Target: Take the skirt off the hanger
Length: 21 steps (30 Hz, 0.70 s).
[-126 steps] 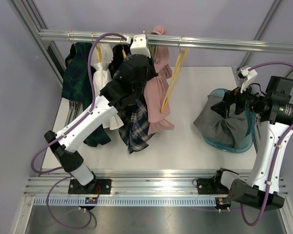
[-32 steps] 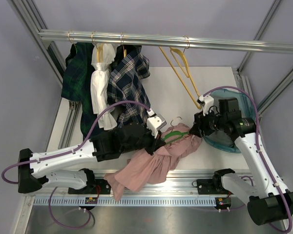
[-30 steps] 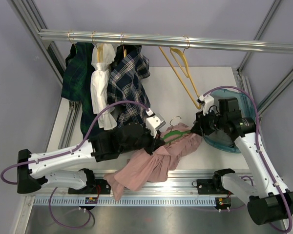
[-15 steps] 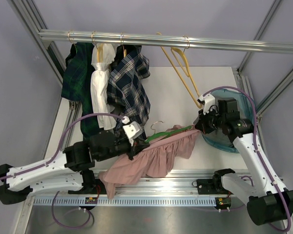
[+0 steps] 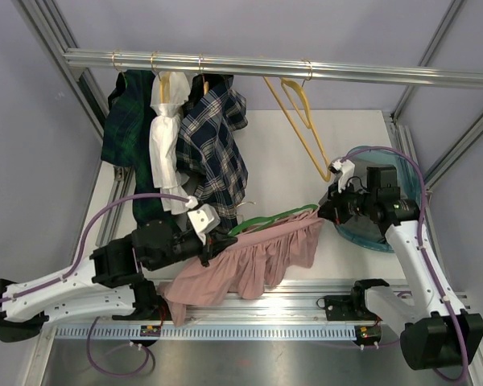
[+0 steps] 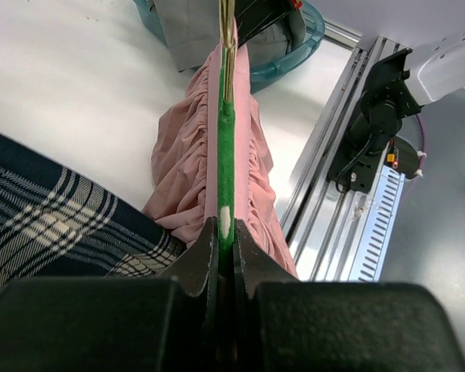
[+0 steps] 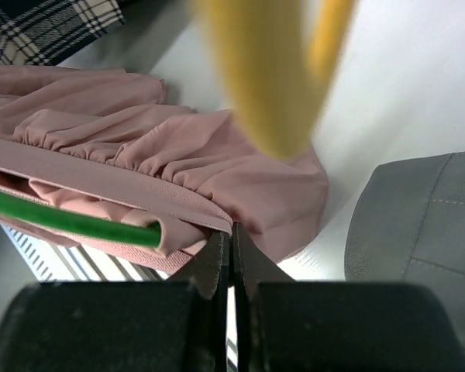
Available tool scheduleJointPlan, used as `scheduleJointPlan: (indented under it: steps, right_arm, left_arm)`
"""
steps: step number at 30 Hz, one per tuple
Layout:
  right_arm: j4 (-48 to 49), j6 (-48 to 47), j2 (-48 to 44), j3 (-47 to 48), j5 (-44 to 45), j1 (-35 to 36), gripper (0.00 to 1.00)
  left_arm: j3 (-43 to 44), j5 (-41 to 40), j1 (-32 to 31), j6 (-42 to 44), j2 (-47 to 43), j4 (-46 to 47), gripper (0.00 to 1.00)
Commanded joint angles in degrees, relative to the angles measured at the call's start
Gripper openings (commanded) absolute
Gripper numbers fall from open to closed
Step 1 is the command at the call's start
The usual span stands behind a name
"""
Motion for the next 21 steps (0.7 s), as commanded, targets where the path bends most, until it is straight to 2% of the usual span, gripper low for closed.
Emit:
scheduleJointPlan:
  steps: [1,6,11,15,19,20,21]
  right_arm:
    - [5.7,-4.0,4.4,-1.6,11.4,-3.1,0.00]
    - [8.0,-5.1,6.2,-4.2,17.3,-3.2,0.00]
    - [9.6,-5.0,3.2,-6.7,19.4,-4.0,0.00]
    - [7.6,-6.2,2.1,-6.4,13.0,-6.2,0.00]
    - [5.2,-8.8,0.3,-5.0,4.3,-6.2,0.01]
    - [3.3,-10.7,0.3,-4.3,3.3,-6.2,0.06]
    - [2.3,-11.4,0.5,-3.7,2.4,-6.2,0.16]
  left_arm:
    - [1.0,-0.6,-0.4,1.9,0.8,7.5,0.00]
    - [0.0,-2.9,-0.4,2.3,-2.9,10.5,0.00]
    - [-0.7,-4.7,-0.4,1.9,-7.8,7.4,0.00]
    - [-1.8,-4.7,-0.4,0.7,-8.8,6.1,0.00]
    - [-1.7,-3.6,-0.4,1.5,-5.0,7.7,0.00]
    - [-1.6,-3.5,-0.4,2.0,-2.5,8.9,0.00]
    - [-1.3,-3.5,-0.3,3.1,-1.3,9.5,0.00]
